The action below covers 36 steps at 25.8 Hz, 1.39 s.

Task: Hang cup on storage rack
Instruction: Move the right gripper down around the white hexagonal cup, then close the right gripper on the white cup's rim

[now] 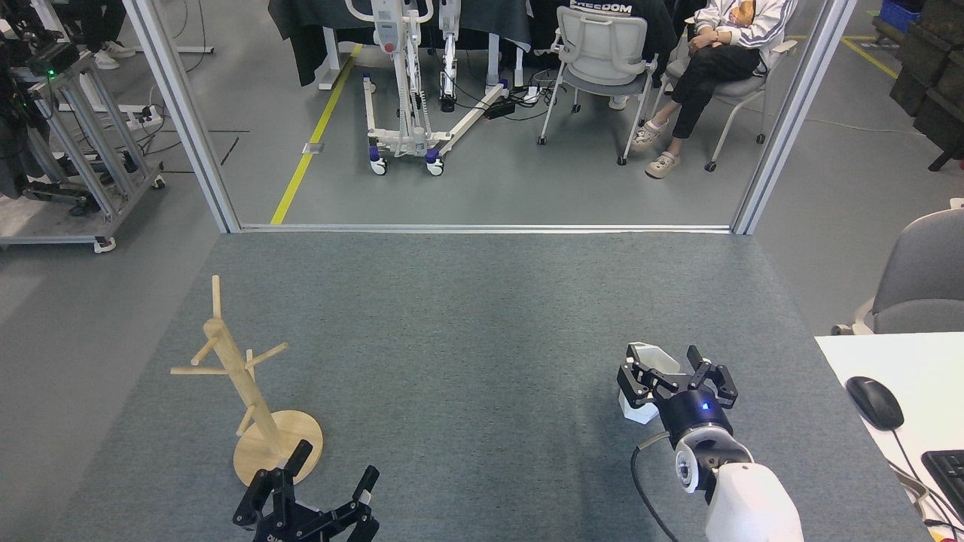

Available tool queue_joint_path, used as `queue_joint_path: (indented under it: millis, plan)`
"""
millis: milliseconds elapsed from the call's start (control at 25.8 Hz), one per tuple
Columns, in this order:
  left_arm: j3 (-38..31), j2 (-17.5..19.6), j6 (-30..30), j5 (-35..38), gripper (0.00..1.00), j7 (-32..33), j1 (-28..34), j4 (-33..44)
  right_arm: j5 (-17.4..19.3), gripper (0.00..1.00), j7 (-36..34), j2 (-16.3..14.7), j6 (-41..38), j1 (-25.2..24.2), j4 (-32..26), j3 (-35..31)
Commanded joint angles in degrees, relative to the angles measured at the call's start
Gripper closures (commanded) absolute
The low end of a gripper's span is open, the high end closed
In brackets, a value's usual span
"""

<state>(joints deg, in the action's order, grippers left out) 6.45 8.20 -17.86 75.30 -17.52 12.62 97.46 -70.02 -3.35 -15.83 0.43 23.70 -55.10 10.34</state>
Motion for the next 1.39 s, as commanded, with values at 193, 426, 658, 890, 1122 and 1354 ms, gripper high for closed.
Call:
queue_joint_path:
  millis: [193,426,658,890,1122,1354]
  plan:
    - [6.12,-3.72,-1.74,0.11,0.0,0.56,-3.56,-6.84,0.23,0.0,-0.16,-0.6,-0.78,-3.75,-3.78,-0.23]
    - [7.18,-5.92,-1.3,0.11,0.0,0.65,-5.85,-9.65,0.15,0.0,-0.51,-2.45,-0.6,-11.75,-9.41,-0.76]
    - [7.09,-5.74,-1.57,0.11,0.0,0.29,-5.06,-9.57,0.23,0.01,-0.25,-2.63,-0.52,-11.66,-8.36,-0.67]
    - [7.0,-5.57,-1.48,0.11,0.0,-0.23,-4.71,-9.3,0.23,0.01,-0.16,-2.19,-0.69,-9.82,-4.84,-0.67]
    - [6.74,-5.3,-1.48,0.11,0.0,-0.32,-4.36,-9.13,0.23,0.01,-0.16,-1.57,-0.78,-3.58,2.54,-0.23]
    - [6.74,-5.39,-1.57,0.02,0.0,-0.41,-4.27,-8.86,0.23,0.01,-0.08,-0.78,-3.42,-0.15,6.15,0.03]
